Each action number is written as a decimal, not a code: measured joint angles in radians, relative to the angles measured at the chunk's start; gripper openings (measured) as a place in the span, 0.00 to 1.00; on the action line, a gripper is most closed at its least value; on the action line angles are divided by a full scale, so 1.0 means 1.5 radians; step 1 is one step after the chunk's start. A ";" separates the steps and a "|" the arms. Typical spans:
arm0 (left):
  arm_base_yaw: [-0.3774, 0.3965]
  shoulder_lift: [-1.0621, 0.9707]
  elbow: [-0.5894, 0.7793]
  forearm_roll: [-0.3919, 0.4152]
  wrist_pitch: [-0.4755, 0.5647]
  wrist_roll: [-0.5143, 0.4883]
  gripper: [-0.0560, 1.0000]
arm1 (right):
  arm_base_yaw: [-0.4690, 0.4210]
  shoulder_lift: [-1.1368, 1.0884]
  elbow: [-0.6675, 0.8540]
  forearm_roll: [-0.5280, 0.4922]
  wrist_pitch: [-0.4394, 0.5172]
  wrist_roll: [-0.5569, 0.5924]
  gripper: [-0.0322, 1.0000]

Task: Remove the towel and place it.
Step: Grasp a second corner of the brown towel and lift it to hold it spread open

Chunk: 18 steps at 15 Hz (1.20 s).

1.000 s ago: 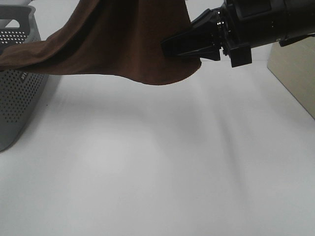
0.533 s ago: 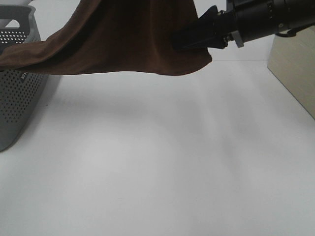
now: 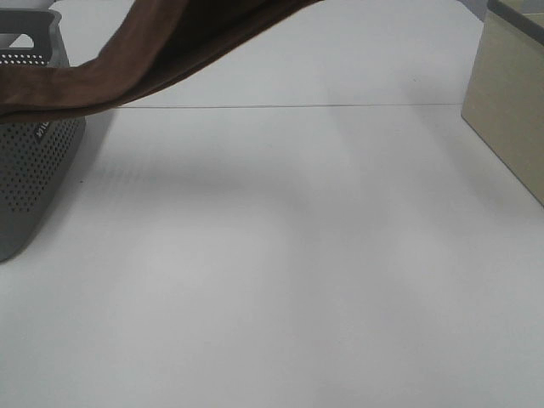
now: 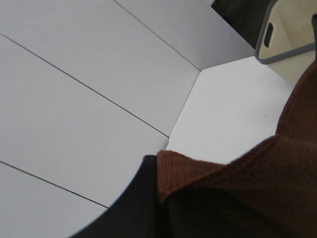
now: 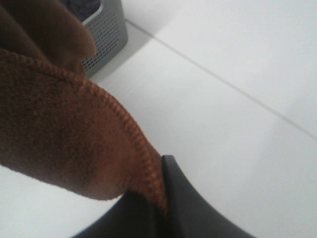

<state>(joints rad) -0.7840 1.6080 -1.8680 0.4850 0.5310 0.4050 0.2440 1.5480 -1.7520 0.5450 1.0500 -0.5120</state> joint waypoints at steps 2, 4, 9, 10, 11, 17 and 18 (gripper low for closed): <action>0.047 0.000 0.000 0.000 -0.055 -0.048 0.05 | 0.000 0.031 -0.103 -0.013 -0.002 0.003 0.04; 0.086 0.002 0.000 0.000 -0.112 -0.076 0.05 | 0.000 0.063 -0.169 -0.029 -0.019 0.003 0.04; 0.209 0.083 0.000 -0.007 -0.368 -0.125 0.05 | 0.000 0.188 -0.355 -0.051 -0.193 -0.057 0.04; 0.225 0.105 0.000 -0.007 -0.427 -0.125 0.05 | 0.000 0.202 -0.365 -0.051 -0.230 -0.077 0.04; 0.241 0.128 0.000 -0.011 -0.492 -0.125 0.05 | 0.000 0.215 -0.368 -0.053 -0.268 -0.098 0.04; 0.284 0.281 -0.120 -0.068 -0.664 -0.125 0.05 | 0.000 0.287 -0.370 -0.045 -0.502 -0.179 0.04; 0.289 0.318 -0.178 -0.071 -0.663 -0.125 0.05 | 0.000 0.298 -0.370 -0.029 -0.535 -0.179 0.04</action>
<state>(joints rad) -0.3500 2.0850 -2.1350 0.3780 -0.4640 0.2170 0.2440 1.9950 -2.3070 0.5020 0.2480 -0.7810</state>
